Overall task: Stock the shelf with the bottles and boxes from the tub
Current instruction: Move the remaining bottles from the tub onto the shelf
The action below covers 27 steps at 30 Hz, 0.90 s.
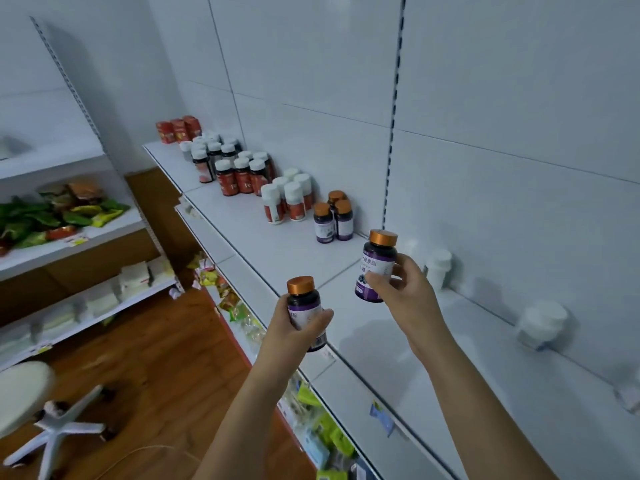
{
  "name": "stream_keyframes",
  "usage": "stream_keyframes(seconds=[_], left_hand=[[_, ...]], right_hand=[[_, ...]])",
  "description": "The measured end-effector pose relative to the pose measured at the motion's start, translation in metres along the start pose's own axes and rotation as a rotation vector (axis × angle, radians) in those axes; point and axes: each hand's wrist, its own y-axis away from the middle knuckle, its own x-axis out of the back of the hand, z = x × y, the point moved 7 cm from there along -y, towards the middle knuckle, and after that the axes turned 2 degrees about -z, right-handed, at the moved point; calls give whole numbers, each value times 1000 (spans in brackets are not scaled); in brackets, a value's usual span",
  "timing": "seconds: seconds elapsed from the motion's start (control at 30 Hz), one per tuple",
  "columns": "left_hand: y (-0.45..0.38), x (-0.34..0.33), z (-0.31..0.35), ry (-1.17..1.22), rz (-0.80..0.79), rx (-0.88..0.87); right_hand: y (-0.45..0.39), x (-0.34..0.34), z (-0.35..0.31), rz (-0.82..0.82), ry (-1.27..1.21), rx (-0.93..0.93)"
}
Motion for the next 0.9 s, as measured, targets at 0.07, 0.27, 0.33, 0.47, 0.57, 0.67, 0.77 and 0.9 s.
stream_keyframes(seconds=[0.07,0.27,0.33,0.47,0.57,0.67,0.77,0.9], left_hand=[[-25,9,-6,2,26,15],[-101,31,-6,-33,25,-12],[-135,38,-4,-77,-16,-43],[-205,54,1,-161,-76,-119],[-255,61,9,-194,-162,-195],[-296,63,12,-226,-254,-242],[-323,56,9,-285,-386,-292],[-339,39,-3,-428,-552,-356]], right_hand=[[-25,-14,8,-3,17,-9],[-88,-47,30,21,109,-37],[-110,-55,37,57,132,-44],[-142,-68,43,149,170,-31],[-162,-78,48,233,212,-37],[-174,-87,54,315,279,-18],[-177,-100,74,362,400,-10],[-171,-116,109,417,809,17]])
